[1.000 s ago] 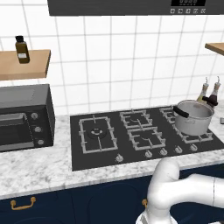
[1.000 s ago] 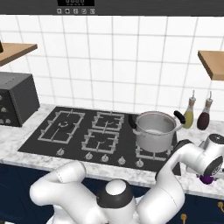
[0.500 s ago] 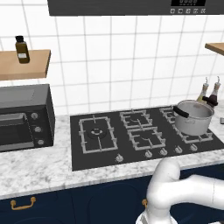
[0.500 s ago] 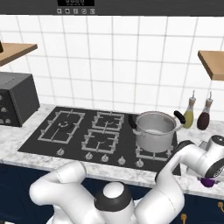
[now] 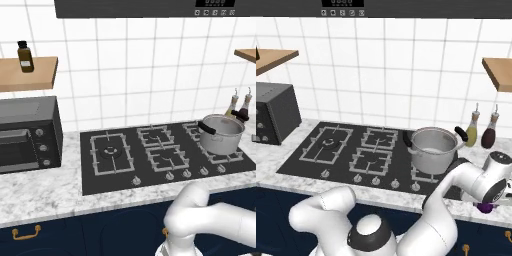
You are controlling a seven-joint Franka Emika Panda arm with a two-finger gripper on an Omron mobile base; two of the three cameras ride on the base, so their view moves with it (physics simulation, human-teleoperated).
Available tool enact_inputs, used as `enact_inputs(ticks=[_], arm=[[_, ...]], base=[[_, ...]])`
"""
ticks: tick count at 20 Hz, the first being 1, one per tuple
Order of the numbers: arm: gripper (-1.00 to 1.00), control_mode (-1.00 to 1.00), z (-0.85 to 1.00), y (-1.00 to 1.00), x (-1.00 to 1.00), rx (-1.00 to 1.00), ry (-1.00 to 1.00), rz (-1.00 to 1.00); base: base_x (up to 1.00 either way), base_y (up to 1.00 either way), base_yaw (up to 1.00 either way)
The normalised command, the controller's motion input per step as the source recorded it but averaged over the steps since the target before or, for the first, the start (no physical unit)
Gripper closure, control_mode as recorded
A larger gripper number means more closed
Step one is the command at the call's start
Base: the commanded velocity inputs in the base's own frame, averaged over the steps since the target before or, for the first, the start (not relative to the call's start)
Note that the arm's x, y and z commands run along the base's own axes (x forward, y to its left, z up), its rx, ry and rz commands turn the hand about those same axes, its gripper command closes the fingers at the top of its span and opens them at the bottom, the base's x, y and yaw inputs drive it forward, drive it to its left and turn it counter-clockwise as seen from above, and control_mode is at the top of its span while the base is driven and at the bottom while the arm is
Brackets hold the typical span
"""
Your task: Put the eggplant and lime in the pot. Retrieve the spatula and lightly stir the vegetables in the pot.
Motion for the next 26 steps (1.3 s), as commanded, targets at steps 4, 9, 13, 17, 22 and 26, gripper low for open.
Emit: enact_inputs(ticks=[4,9,13,17,22,26], arm=[[1.00,-1.00,0.89,0.37,-0.27,-0.12,-0.07,0.10],[1.00,-1.00,0.85,0.41,-0.23,-0.13,-0.05,0.01],[1.00,-1.00,0.77,0.49,-0.28,-0.14,-0.04,0.00],[1.00,-1.00,0.69,0.55,-0.14,-0.10,-0.08,0.00],[1.00,-1.00,0.60,0.45,-0.02,-0.02,-0.08,0.00],[1.00,-1.00,0.52,0.38,0.00,0.00,-0.06,0.00]], base=[[0.00,0.00,0.00],[0.00,0.00,0.00],[0.00,0.00,0.00],[0.00,0.00,0.00],[0.00,0.00,0.00],[0.00,0.00,0.00]])
